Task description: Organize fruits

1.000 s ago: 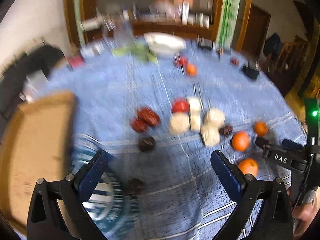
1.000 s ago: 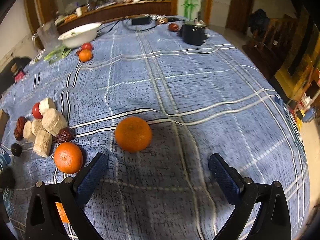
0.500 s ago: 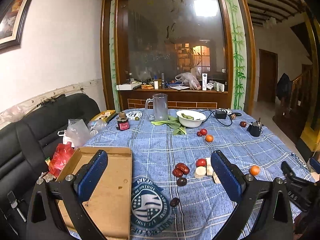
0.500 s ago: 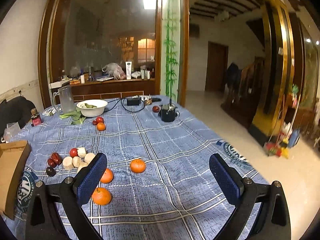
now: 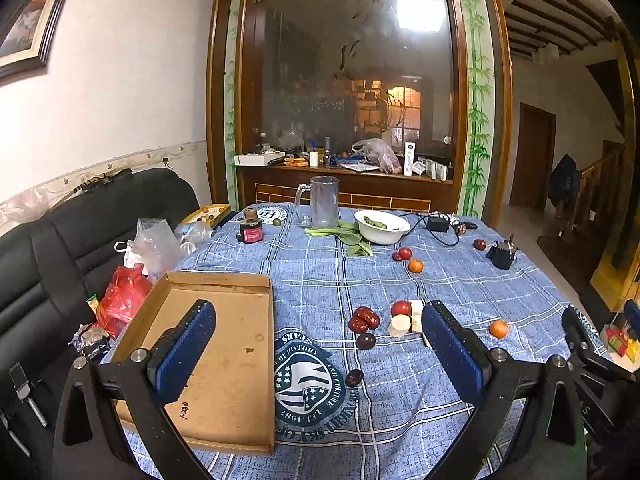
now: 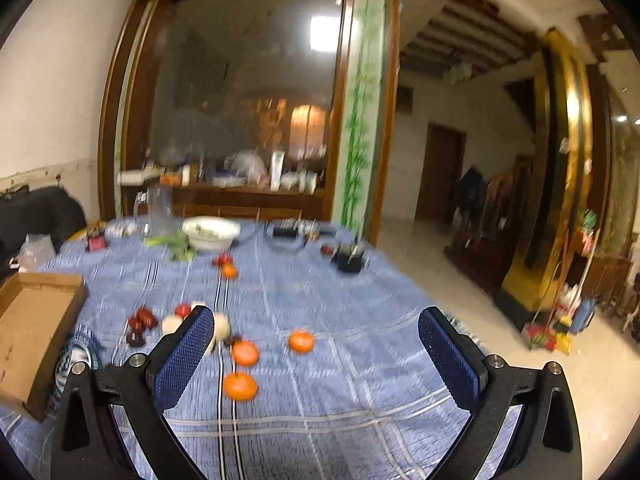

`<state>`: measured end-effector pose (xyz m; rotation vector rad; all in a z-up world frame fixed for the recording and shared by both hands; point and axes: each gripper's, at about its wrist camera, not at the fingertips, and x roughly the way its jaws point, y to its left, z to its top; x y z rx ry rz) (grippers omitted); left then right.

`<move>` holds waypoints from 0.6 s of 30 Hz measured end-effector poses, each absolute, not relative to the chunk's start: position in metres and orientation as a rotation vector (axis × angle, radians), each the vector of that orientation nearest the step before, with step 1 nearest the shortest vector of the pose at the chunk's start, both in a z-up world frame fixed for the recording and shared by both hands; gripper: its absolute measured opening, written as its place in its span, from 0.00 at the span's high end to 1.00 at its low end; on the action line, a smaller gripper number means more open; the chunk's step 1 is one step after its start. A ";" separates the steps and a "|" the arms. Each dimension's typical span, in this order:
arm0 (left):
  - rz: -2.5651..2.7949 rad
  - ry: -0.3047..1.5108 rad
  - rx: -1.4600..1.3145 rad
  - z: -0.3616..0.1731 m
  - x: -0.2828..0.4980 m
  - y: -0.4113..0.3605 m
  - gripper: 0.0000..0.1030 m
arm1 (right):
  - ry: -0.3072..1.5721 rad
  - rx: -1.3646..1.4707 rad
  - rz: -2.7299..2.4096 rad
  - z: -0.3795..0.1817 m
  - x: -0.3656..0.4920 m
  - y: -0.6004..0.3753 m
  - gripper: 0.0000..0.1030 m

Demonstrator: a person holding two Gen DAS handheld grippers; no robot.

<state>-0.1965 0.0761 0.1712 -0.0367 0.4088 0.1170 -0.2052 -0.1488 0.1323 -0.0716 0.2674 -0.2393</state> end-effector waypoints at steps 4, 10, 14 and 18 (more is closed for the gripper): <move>0.111 0.394 -0.048 0.175 -0.201 0.079 0.00 | 0.215 -0.124 -0.183 0.126 -0.213 -0.134 0.00; 0.109 0.423 -0.016 0.171 -0.198 0.072 0.00 | 0.257 -0.203 -0.114 0.112 -0.210 -0.114 0.00; 0.088 0.445 -0.015 0.164 -0.193 0.070 0.00 | 0.270 -0.241 -0.074 0.102 -0.208 -0.106 0.00; 0.077 0.463 -0.017 0.157 -0.188 0.068 0.00 | 0.362 -0.245 -0.041 0.089 -0.196 -0.105 0.00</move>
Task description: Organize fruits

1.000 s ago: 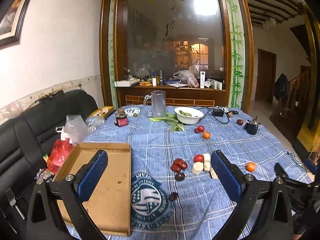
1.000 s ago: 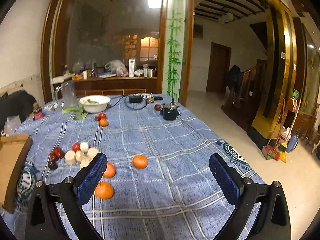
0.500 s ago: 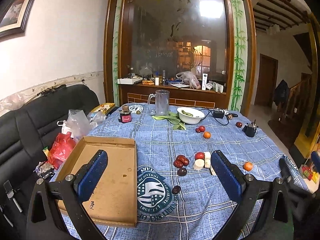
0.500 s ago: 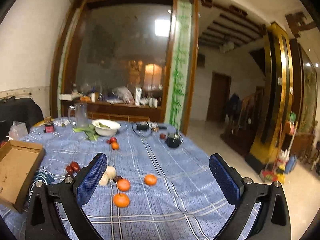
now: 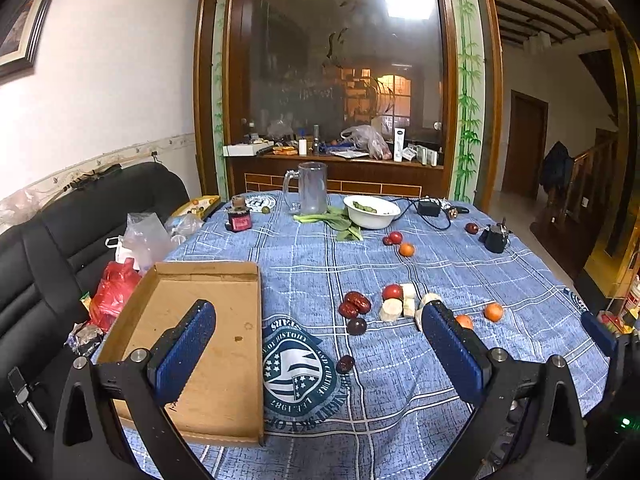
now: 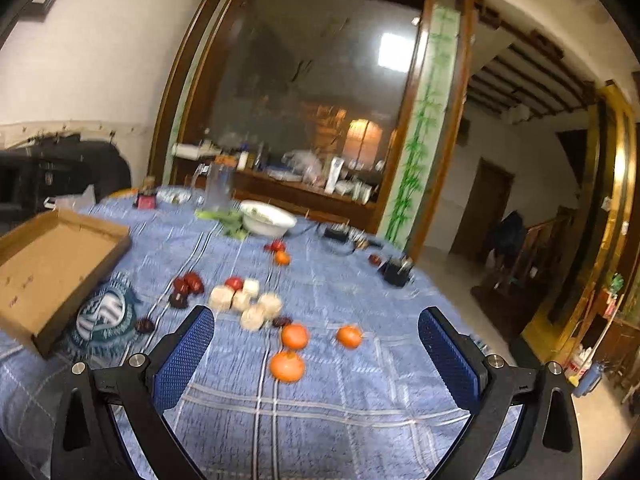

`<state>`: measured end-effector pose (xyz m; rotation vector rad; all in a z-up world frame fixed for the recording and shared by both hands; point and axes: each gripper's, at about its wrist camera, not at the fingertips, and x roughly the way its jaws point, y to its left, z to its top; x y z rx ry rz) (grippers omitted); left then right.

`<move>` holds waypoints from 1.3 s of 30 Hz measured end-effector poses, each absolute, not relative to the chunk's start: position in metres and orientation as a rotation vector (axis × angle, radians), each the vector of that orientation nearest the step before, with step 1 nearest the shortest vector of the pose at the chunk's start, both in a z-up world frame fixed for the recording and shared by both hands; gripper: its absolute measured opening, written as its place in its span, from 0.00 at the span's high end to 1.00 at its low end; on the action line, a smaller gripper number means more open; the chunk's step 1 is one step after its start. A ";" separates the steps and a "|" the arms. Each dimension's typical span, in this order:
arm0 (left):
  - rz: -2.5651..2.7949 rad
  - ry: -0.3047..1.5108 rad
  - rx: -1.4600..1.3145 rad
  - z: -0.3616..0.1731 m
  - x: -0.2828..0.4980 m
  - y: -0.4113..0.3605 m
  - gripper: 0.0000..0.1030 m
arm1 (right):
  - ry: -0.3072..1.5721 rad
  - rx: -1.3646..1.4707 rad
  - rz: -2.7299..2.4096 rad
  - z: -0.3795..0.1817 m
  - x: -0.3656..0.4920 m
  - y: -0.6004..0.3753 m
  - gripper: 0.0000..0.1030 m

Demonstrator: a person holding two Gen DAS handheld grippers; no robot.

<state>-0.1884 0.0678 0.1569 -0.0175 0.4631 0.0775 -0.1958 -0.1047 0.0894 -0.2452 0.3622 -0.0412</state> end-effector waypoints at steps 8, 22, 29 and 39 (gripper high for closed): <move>0.046 0.505 -0.049 0.146 -0.182 0.074 0.00 | 0.548 -0.240 -0.055 0.065 -0.172 -0.113 0.00; 0.103 0.629 -0.137 0.110 -0.145 0.128 0.00 | 0.668 0.015 -0.073 0.060 -0.140 -0.192 0.06; -0.017 0.743 -0.090 0.078 -0.112 0.101 0.04 | 0.797 0.140 0.057 0.044 -0.100 -0.197 0.25; -0.182 0.916 -0.030 0.044 -0.074 0.060 0.44 | 0.859 0.148 0.133 0.028 -0.077 -0.184 0.25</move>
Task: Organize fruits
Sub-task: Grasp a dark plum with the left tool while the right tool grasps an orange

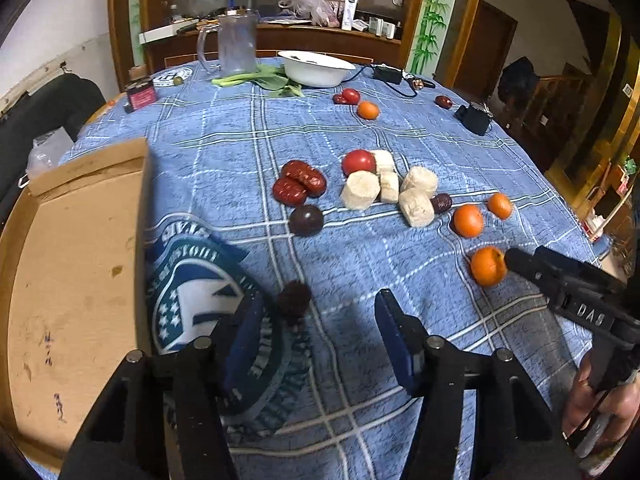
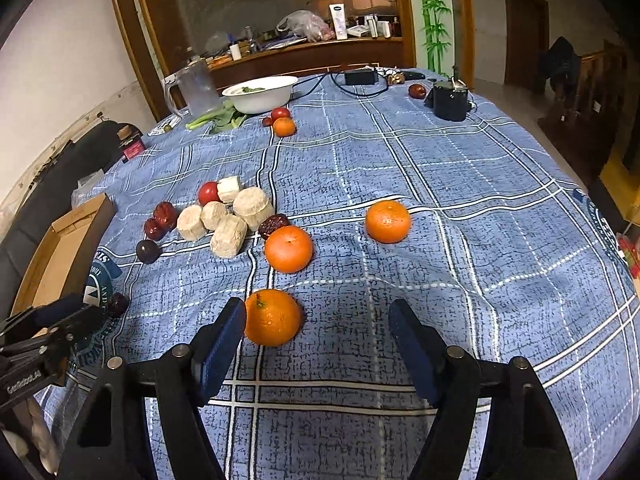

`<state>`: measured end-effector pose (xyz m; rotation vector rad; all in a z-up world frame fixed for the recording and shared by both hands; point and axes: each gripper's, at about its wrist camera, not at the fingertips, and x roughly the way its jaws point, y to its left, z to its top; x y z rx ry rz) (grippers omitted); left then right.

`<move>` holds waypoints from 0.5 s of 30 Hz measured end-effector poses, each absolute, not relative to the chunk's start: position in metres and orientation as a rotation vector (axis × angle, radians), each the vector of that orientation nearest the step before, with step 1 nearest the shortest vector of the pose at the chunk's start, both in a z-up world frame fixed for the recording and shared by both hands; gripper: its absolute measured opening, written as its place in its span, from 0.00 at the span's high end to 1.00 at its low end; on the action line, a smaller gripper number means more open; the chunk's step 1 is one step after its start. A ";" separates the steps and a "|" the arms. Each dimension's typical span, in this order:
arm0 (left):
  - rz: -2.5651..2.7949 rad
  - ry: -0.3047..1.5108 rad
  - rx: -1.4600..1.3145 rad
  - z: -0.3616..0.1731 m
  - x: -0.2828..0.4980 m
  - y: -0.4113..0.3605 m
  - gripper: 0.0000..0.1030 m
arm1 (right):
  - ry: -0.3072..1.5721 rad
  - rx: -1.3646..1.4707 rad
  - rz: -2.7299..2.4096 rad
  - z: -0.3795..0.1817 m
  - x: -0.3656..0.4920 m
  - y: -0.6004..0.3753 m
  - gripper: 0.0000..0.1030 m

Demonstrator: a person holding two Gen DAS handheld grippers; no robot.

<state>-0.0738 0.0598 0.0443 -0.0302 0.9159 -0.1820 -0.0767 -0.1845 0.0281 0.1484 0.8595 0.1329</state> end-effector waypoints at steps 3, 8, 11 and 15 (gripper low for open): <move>-0.167 0.920 -0.014 0.048 -0.059 0.056 0.44 | 0.879 0.159 0.149 0.025 -0.071 -0.185 0.25; -0.125 0.974 -0.002 0.034 -0.023 0.052 0.44 | 0.913 0.150 0.169 0.019 -0.060 -0.178 0.25; -0.120 1.009 -0.027 0.024 -0.006 0.051 0.44 | 0.924 0.136 0.182 0.018 -0.056 -0.173 0.25; -0.106 1.027 -0.018 0.011 0.005 0.047 0.44 | 0.935 0.119 0.196 0.016 -0.053 -0.168 0.25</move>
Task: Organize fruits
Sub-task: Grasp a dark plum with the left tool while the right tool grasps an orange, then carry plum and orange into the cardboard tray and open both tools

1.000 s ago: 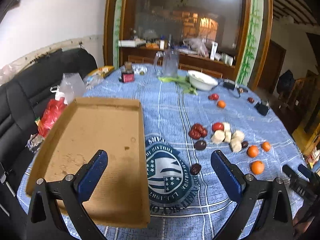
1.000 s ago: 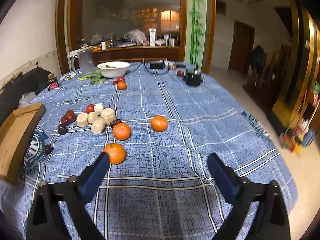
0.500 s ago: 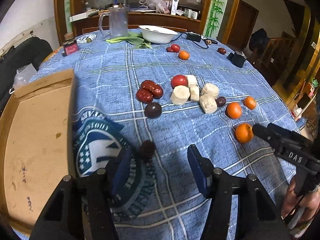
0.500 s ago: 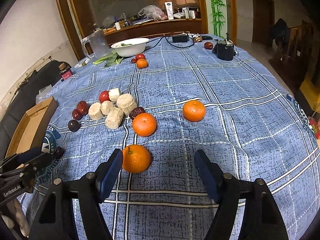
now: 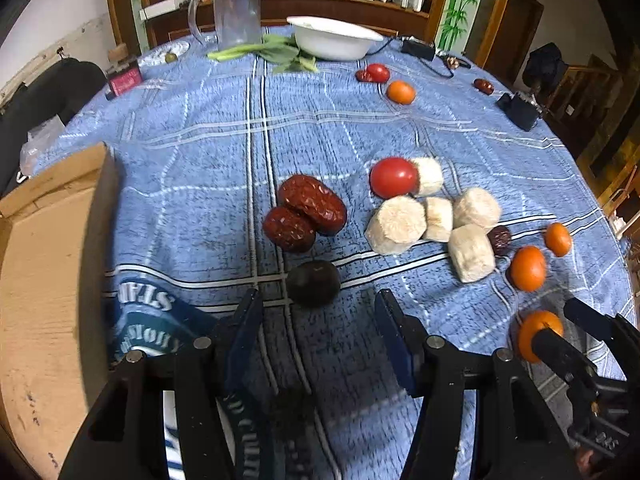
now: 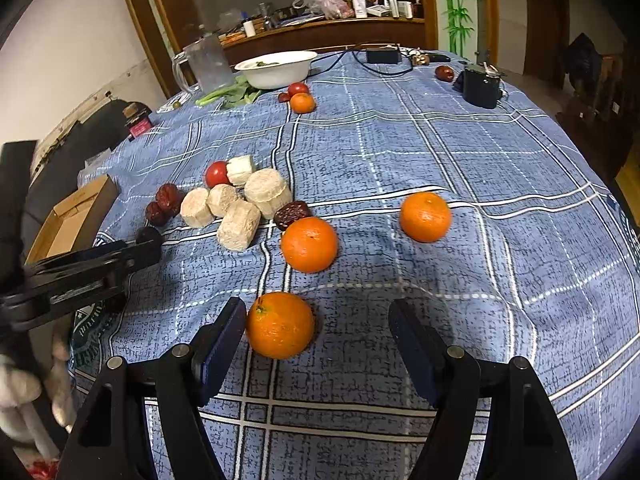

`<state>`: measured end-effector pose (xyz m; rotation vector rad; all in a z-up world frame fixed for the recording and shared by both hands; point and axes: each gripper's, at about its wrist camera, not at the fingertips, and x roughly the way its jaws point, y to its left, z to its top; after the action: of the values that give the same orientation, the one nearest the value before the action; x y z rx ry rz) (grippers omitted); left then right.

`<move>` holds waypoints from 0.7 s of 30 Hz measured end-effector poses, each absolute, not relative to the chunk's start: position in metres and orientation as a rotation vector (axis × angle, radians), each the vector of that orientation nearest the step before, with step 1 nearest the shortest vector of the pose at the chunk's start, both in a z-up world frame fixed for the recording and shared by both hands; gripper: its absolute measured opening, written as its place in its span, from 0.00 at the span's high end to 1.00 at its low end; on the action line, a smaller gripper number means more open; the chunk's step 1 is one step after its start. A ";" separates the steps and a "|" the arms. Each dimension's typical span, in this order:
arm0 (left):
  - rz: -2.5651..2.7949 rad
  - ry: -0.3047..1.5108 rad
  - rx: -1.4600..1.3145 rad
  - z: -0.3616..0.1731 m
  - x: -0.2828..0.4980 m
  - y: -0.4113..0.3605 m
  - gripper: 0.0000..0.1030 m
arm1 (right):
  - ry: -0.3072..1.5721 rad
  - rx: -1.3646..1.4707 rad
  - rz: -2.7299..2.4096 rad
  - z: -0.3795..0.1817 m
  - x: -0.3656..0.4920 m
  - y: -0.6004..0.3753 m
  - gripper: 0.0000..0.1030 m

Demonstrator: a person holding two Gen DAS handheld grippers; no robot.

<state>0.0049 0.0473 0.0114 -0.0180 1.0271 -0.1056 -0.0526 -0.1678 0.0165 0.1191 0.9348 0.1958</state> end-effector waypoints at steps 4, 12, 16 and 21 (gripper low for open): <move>-0.090 0.995 0.040 0.010 0.003 0.043 0.71 | 0.942 0.110 0.200 0.015 -0.051 -0.164 0.25; -0.122 0.957 -0.011 0.021 -0.012 0.057 0.79 | 0.937 0.106 0.272 0.017 -0.056 -0.147 0.66; -0.129 0.918 -0.056 0.035 -0.031 0.070 0.79 | 0.922 0.041 0.245 0.020 -0.062 -0.136 0.66; -0.116 0.867 -0.137 0.053 -0.062 0.101 0.78 | 0.907 0.068 0.267 0.032 -0.075 -0.133 0.66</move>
<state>-0.0624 0.1006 0.0533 -0.1370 0.8667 -0.1157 -0.0755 -0.1325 0.0322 0.0679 0.9074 0.2667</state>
